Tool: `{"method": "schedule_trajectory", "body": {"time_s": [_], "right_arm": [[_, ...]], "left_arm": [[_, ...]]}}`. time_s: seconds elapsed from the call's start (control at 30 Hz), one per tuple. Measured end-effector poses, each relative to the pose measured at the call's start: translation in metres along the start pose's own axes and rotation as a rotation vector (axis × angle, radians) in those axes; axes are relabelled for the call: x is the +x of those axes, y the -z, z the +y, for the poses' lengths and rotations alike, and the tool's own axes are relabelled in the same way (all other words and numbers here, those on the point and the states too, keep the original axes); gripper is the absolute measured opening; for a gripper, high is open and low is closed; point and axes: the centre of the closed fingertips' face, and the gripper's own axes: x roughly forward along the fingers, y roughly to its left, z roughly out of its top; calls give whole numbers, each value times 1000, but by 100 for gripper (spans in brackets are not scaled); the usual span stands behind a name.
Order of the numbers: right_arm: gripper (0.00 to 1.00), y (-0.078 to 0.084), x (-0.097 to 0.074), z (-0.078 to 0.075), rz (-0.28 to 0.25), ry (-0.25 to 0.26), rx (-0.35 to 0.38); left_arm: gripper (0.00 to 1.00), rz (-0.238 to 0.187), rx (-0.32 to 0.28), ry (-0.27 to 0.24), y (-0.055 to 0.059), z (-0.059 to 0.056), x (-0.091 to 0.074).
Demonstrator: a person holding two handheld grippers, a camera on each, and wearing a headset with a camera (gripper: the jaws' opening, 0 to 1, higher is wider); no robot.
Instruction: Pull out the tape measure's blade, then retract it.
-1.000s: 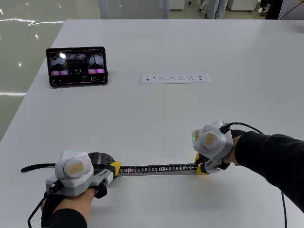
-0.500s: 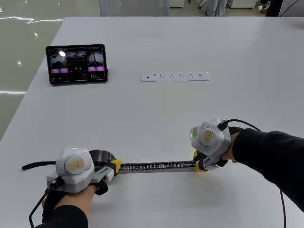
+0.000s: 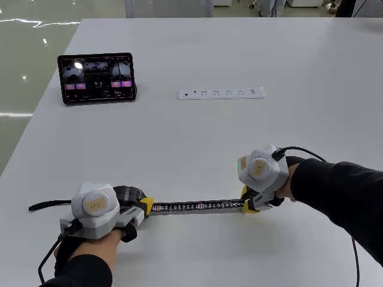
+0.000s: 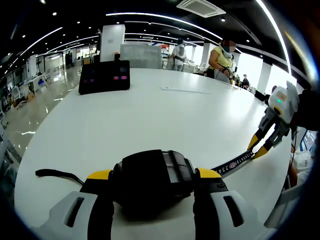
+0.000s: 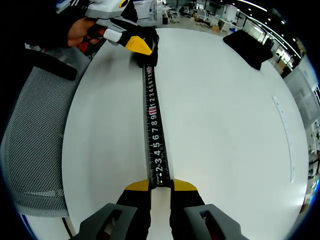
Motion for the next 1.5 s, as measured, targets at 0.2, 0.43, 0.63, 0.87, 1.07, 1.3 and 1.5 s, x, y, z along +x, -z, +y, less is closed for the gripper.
{"method": "schedule_trajectory", "body": {"time_s": [0.2, 0.43, 0.63, 0.87, 1.07, 1.3, 1.5], "right_arm": [[10, -4, 2, 0, 4, -7, -10], [10, -6, 2, 0, 0, -9, -10], [10, -8, 3, 0, -1, -9, -14], [10, -11, 4, 0, -3, -10, -13], [10, -13, 5, 1, 2, -14, -17], [10, -15, 6, 1, 3, -16, -21], [10, -17, 7, 1, 3, -16, -20]], "left_arm": [[60, 0, -1, 1, 0, 0, 0], [60, 1, -1, 1, 0, 0, 0], [60, 1, -2, 1, 0, 0, 1], [60, 1, -2, 2, 0, -1, 0], [60, 3, -1, 3, 0, -1, 0], [60, 3, 0, 4, 0, -1, 1], [60, 6, 0, 5, 1, -1, 0]]}}
